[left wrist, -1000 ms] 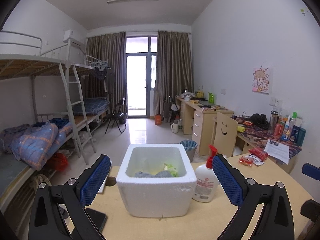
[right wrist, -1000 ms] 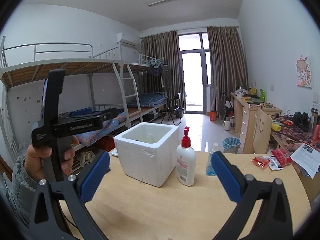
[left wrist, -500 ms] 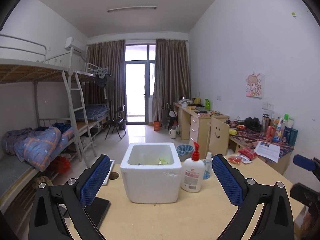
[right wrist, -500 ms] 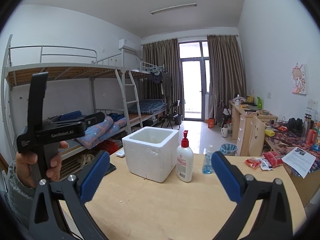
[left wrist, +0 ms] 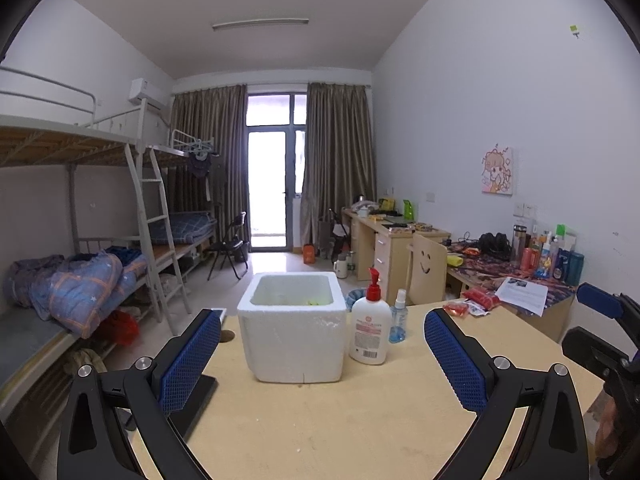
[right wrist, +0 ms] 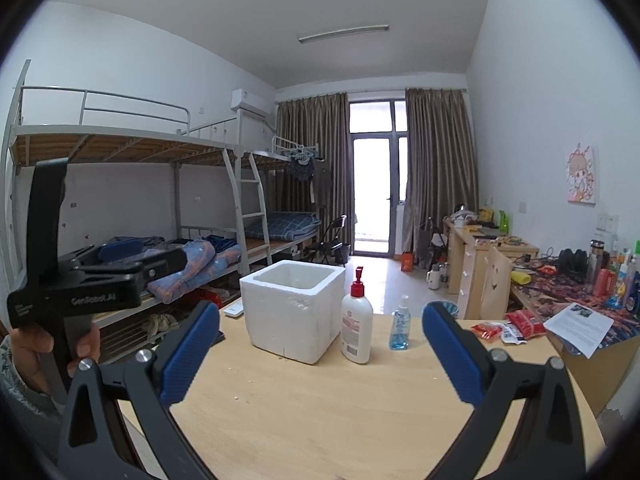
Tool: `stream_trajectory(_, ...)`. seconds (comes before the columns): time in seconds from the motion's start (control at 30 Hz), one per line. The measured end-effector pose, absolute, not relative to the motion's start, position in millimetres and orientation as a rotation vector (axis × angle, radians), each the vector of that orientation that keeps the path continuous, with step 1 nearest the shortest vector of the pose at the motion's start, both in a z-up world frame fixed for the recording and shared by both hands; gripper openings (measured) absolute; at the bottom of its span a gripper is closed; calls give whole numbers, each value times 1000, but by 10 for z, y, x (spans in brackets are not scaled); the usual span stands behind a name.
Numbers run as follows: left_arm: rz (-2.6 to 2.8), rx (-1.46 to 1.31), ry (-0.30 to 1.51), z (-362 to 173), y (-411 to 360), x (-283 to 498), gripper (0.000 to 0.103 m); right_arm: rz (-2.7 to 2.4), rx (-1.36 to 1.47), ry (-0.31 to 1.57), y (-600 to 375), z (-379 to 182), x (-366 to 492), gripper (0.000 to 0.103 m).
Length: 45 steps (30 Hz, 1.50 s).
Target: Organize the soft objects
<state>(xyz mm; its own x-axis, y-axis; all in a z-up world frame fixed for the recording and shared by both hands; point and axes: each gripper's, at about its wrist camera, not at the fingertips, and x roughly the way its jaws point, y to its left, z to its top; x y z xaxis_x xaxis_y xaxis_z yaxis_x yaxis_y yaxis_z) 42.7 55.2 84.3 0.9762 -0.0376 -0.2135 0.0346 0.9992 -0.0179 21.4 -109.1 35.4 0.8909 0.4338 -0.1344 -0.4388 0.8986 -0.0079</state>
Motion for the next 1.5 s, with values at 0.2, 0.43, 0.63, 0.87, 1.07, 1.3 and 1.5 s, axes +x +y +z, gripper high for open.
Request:
stream_trajectory(0.2,-45,-23,207,675,522,241,102,436,-31,130,-1082,227,98,102)
stream_trajectory(0.43,-34,-33,193,447,503,59,102,433,-38,137,-1069,28,-30,102)
stream_trajectory(0.63,-29,-63,224,282,550,-16,102,457,-18,176,-1089,-155,-73,102)
stream_trajectory(0.87,13,-65,236,138,575,-48,102,438,-41,170,-1047,-280,-194,102)
stream_trajectory(1.07,27,-67,245,21,574,-63,102,412,-50,179,-1031,-366,-229,102)
stream_trajectory(1.3,27,-54,244,-36,515,-132,102,406,-51,197,-1017,-437,-254,102)
stream_trajectory(1.5,11,-43,246,-62,435,-191,102,403,-39,196,-1057,-446,-320,102)
